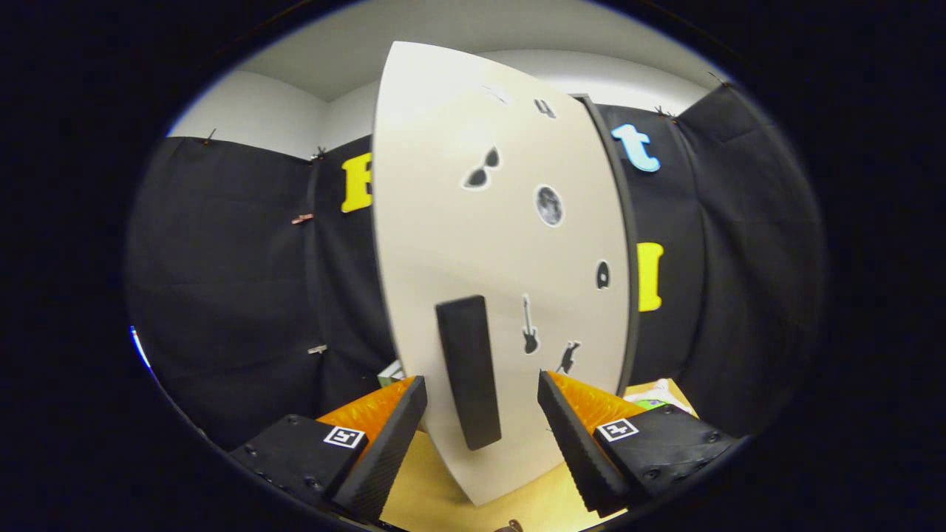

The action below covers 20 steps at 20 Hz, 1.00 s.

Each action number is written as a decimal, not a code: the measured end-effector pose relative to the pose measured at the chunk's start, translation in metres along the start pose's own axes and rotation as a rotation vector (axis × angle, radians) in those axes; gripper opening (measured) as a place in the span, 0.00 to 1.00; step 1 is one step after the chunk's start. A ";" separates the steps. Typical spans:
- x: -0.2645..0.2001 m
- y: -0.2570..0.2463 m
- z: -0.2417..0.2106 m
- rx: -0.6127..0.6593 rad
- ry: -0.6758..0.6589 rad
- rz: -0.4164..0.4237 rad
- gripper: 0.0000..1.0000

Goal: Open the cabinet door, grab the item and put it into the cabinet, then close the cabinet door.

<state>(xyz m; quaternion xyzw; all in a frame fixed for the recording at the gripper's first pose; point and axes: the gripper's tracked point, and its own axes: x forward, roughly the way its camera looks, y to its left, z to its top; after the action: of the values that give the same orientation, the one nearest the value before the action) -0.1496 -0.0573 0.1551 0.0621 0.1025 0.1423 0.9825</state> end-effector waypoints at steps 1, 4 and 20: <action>0.000 0.008 0.007 -0.028 -0.008 0.025 0.98; -0.002 0.003 0.030 -0.111 -0.067 -0.020 0.97; -0.002 -0.072 0.031 -0.051 -0.086 -0.242 0.98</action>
<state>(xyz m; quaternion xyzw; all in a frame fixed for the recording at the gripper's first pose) -0.1250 -0.1296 0.1748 0.0304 0.0632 0.0224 0.9973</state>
